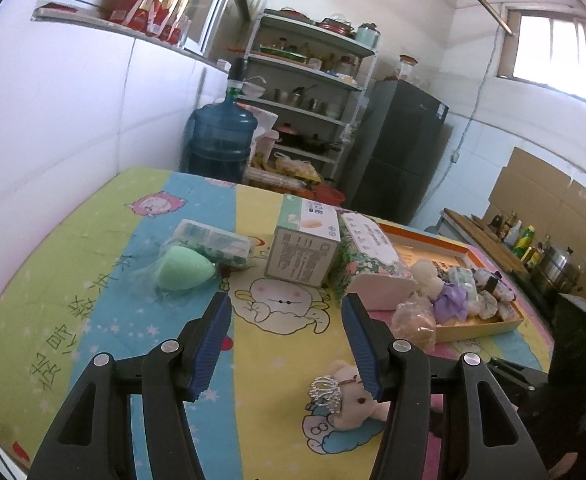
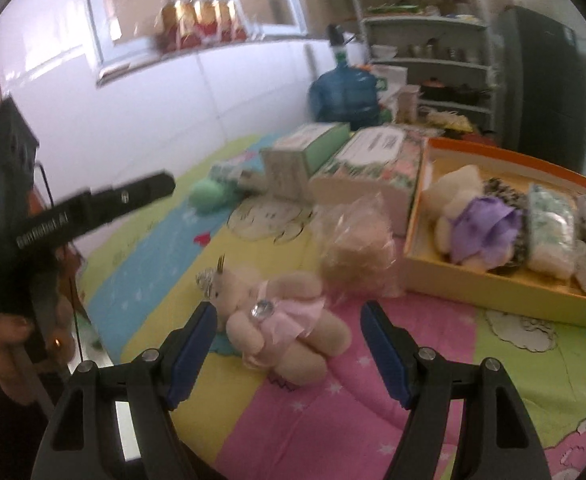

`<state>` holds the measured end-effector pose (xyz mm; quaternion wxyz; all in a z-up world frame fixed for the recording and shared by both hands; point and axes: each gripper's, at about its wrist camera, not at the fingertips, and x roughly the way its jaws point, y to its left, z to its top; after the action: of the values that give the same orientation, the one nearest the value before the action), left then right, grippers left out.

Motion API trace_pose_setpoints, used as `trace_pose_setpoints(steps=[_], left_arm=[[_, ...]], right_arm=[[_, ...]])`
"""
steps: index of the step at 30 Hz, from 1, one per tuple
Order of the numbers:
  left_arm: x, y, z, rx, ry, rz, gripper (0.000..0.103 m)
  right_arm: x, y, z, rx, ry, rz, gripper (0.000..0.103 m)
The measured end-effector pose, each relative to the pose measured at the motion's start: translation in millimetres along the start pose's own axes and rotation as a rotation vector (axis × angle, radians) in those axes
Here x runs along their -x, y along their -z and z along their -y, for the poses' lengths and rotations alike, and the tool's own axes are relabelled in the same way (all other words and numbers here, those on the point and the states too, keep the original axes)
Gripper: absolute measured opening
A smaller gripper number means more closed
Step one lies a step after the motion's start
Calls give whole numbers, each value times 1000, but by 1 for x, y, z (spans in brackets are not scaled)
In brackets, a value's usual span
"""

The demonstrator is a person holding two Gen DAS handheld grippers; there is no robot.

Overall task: Organize soft objects
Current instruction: 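Grasp the pink-dressed crowned bear with the right tool while the left tool grasps the clear bread bag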

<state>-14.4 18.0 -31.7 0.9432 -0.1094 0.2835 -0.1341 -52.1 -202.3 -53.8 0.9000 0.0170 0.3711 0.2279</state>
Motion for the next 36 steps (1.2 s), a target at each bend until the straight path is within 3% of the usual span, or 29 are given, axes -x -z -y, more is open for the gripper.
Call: trace_pose_setpoints(steps=[16, 20, 22, 23, 26, 32, 36], left_arm=[[-11, 3, -23, 52, -25, -13, 59], [-15, 3, -26, 63, -26, -24, 59], [-16, 4, -26, 64, -26, -27, 59], [-16, 4, -26, 63, -25, -27, 59], [-18, 4, -26, 61, -21, -33, 59], [-22, 5, -17, 32, 24, -50, 59], [-28, 5, 4, -12, 90, -75, 59]], right_arm=[[-49, -6, -29, 343, 9, -163, 77], [-55, -9, -27, 329, -9, -169, 77], [-55, -9, -26, 305, -15, -161, 66], [-54, -11, -25, 284, -29, -154, 54], [-47, -10, -25, 244, -75, -133, 48], [-23, 1, -29, 207, -118, -92, 47], [-1, 9, -20, 159, -88, -54, 47]])
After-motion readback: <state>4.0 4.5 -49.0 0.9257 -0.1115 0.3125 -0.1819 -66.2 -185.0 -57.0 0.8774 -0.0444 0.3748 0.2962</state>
